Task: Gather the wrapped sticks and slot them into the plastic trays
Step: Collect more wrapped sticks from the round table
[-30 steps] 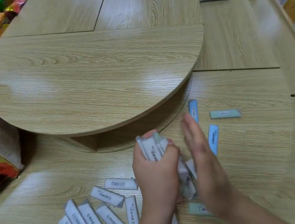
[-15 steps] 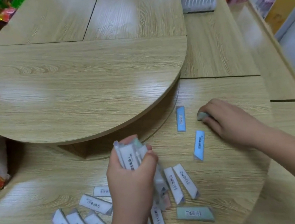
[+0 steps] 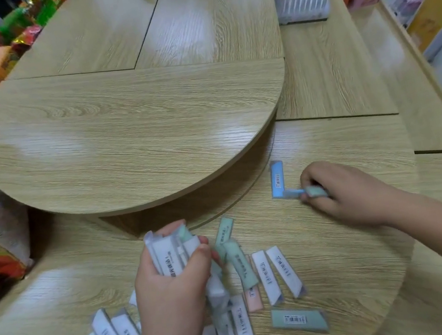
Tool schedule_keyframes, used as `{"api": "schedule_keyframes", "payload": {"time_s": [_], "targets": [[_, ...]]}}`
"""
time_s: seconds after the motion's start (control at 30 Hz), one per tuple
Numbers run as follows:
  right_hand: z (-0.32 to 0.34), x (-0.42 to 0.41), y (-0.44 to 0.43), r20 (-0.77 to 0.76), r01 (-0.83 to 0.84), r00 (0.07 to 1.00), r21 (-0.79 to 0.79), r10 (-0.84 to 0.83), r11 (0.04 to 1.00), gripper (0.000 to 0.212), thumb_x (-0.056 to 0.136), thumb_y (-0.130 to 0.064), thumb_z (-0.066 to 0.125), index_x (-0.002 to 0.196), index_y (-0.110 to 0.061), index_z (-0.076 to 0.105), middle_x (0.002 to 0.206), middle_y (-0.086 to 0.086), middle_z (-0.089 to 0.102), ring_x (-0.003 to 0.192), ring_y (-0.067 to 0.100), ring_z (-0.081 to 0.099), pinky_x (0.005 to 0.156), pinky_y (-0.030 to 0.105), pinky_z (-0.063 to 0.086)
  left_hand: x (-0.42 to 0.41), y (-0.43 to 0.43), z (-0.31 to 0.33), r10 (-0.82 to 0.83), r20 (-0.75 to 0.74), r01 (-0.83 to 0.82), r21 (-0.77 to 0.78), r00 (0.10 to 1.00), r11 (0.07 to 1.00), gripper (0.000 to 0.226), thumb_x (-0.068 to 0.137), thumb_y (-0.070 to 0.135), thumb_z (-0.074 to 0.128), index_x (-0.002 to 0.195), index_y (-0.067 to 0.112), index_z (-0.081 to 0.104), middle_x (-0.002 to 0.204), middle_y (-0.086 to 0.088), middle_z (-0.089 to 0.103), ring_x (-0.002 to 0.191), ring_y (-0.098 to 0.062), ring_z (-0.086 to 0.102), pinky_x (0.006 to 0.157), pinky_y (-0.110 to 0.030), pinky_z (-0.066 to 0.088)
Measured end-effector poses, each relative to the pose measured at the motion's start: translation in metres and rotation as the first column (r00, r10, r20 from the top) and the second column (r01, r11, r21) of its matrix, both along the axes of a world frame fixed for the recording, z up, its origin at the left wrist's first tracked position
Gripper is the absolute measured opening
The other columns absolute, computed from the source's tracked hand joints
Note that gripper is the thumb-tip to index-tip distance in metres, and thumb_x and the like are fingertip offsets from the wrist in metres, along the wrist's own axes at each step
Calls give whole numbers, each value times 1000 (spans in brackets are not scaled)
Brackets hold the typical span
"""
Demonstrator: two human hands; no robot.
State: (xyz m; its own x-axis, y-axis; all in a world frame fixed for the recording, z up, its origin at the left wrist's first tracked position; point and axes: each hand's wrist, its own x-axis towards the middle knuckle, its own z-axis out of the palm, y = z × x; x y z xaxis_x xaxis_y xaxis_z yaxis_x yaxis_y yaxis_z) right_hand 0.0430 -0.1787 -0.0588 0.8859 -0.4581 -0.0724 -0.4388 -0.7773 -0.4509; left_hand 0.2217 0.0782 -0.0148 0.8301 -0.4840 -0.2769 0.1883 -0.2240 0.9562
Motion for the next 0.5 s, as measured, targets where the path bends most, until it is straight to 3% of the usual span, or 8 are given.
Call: {"api": "schedule_keyframes", "payload": {"time_s": [0.07, 0.1, 0.2, 0.4, 0.5], "targets": [[-3, 15, -1, 40, 33, 999, -23, -32, 999, 11, 93, -40, 51, 102, -37, 46, 93, -19, 52, 84, 9, 53, 69, 22, 39, 5, 7, 3, 5, 27, -5, 4, 1000, 1000, 48, 55, 44, 75, 103, 40, 68, 86, -4, 78, 81, -29, 75, 82, -63, 57], [-3, 24, -2, 39, 13, 999, -64, -10, 998, 20, 95, -33, 53, 115, -29, 50, 100, -14, 52, 93, 11, 53, 76, 24, 40, 8, 11, 4, 9, 33, -9, 1, 999, 1000, 48, 56, 43, 75, 104, 40, 68, 85, -4, 77, 80, -29, 75, 82, -64, 57], [-5, 48, -12, -68, -120, 992, -173, 110, 978, 40, 95, -18, 53, 134, -15, 50, 113, 5, 50, 106, 23, 49, 91, 39, 43, 17, 22, 5, 23, 21, -23, -3, 999, 1000, 47, 56, 41, 75, 103, 38, 69, 84, -6, 77, 77, -32, 75, 77, -65, 58], [-3, 52, -27, -144, -198, 974, -184, 172, 963, 44, 92, -43, 48, 130, -21, 52, 126, 8, 44, 115, 29, 46, 95, 47, 46, 27, 41, -1, 18, 14, -19, 38, 1000, 999, 43, 60, 42, 74, 102, 40, 67, 85, -3, 77, 81, -32, 74, 79, -67, 57], [-5, 50, -28, -173, -300, 950, -270, 260, 915, 40, 98, -50, 38, 125, -22, 49, 132, 4, 43, 108, 26, 47, 83, 48, 52, 25, 46, -4, 2, -7, -1, 43, 1000, 999, 42, 60, 43, 73, 101, 41, 67, 85, -3, 77, 83, -30, 75, 80, -66, 56]]}}
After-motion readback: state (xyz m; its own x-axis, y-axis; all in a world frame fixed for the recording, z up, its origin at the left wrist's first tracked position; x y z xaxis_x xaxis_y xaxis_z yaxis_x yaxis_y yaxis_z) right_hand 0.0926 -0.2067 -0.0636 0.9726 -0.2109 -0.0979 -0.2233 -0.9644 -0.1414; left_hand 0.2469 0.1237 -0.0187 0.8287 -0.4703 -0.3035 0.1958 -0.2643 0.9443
